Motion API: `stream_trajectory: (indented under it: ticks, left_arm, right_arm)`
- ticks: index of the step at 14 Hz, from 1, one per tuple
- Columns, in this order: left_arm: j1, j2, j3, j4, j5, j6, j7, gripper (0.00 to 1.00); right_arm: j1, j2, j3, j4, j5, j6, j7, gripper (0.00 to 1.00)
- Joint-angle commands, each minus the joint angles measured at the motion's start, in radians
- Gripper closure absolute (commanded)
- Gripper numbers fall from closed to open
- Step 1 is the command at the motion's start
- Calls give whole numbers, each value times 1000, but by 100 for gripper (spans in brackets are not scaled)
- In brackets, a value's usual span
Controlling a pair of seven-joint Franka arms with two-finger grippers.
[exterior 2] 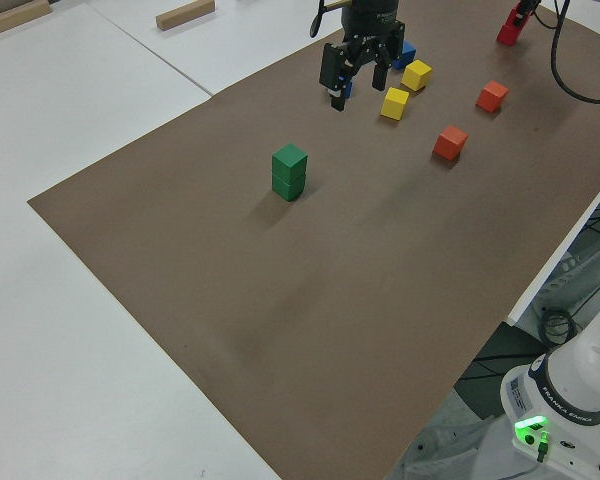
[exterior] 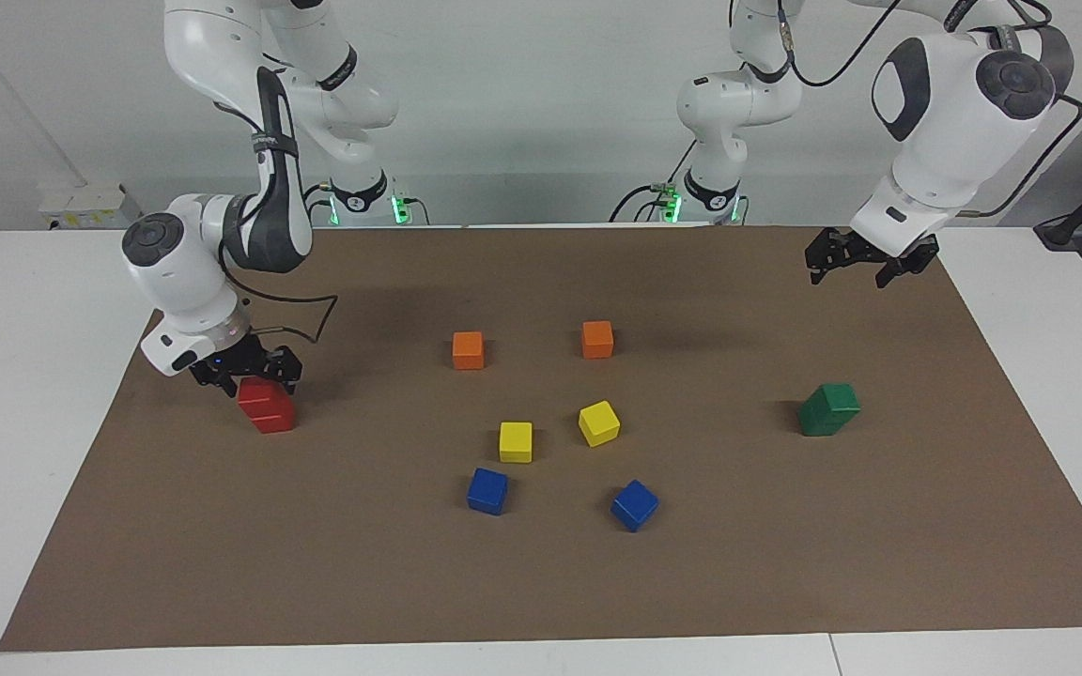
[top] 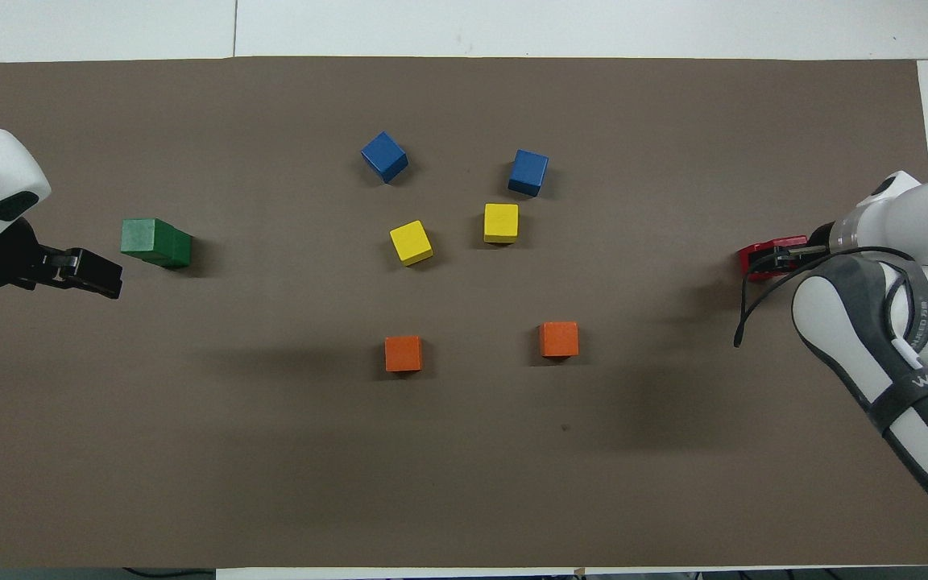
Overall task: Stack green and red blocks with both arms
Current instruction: 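Open the right gripper and withdraw it from the red stack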
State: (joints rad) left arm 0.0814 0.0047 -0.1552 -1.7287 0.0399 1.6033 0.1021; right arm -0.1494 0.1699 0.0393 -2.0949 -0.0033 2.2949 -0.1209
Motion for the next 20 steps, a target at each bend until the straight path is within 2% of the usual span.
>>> stream_trajectory:
  ticks: [1,4,7,10,15,18,20]
  left_arm:
    - [-20,6,23,-11,-8,23,-13,0]
    - [-75,9,68,-9,-11,26,-77,0]
    - [-83,12,69,-6,-11,24,-81,0]
    - [-97,11,77,-6,-11,17,-81,0]
    - [-158,14,134,15,-12,-5,-82,0]
    - [-127,17,112,37,-12,-14,-82,0]
    - [-129,17,111,63,-12,-35,-82,0]
  right_arm:
    - [-1,6,8,45,2,-3,44,0]
    - [21,-7,13,111,2,-15,101,0]
    - [21,-47,25,162,2,-66,107,0]
    - [22,-104,28,197,8,-161,106,0]
    - [21,-251,63,217,9,-342,101,0]
    - [21,-302,67,249,9,-469,101,0]
    - [19,-293,67,297,11,-529,99,0]
